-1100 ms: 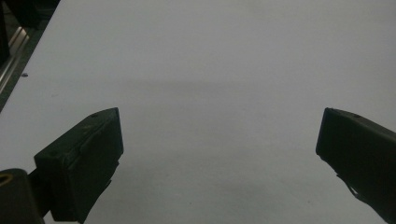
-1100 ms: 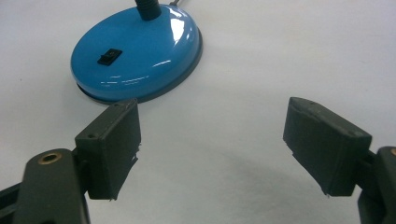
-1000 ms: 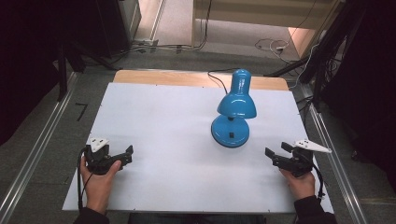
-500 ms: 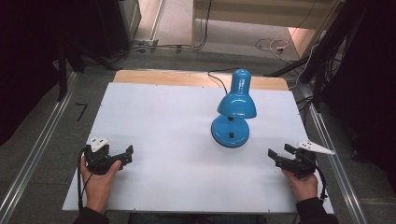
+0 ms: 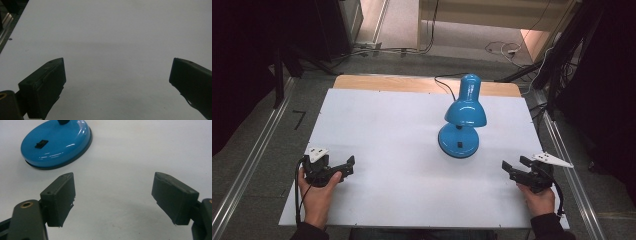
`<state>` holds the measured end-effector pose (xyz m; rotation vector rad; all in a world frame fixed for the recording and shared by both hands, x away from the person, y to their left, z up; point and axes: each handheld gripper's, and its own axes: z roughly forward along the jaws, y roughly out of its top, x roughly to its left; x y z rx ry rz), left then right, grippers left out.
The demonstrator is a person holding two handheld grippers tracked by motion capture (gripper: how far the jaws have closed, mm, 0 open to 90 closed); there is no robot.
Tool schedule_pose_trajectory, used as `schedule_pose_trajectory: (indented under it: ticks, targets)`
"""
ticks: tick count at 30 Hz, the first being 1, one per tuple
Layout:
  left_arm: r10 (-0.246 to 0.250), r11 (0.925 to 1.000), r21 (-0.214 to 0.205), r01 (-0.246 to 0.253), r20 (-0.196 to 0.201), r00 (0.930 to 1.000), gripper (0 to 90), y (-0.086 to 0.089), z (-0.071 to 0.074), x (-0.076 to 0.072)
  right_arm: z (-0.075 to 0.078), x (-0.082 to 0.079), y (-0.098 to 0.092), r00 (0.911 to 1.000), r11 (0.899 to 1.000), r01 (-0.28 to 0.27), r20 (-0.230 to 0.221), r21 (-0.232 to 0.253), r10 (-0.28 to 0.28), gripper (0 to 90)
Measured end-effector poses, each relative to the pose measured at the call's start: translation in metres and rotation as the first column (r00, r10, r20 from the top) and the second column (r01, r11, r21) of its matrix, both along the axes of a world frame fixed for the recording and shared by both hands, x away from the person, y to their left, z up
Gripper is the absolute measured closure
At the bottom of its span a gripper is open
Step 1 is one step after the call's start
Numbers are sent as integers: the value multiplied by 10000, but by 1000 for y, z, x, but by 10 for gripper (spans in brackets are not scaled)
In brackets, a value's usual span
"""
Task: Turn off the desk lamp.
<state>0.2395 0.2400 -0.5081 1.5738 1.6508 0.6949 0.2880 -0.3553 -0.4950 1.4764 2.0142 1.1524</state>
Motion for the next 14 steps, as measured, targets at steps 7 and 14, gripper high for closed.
schedule_pose_trajectory:
  ticks: [7, 14]
  targets:
    - [7, 9999, -124, -8, -78, 10000, 12, 1, -1, 0, -3, -1, -8, 9996, 9996, 278, -63, 2, -278, 176]
    - [-48, 10000, -79, 45, -467, 9989, 11, -2, -7, 3, -7, 6, -15, 9973, 9972, 731, 122, -149, -729, 153]
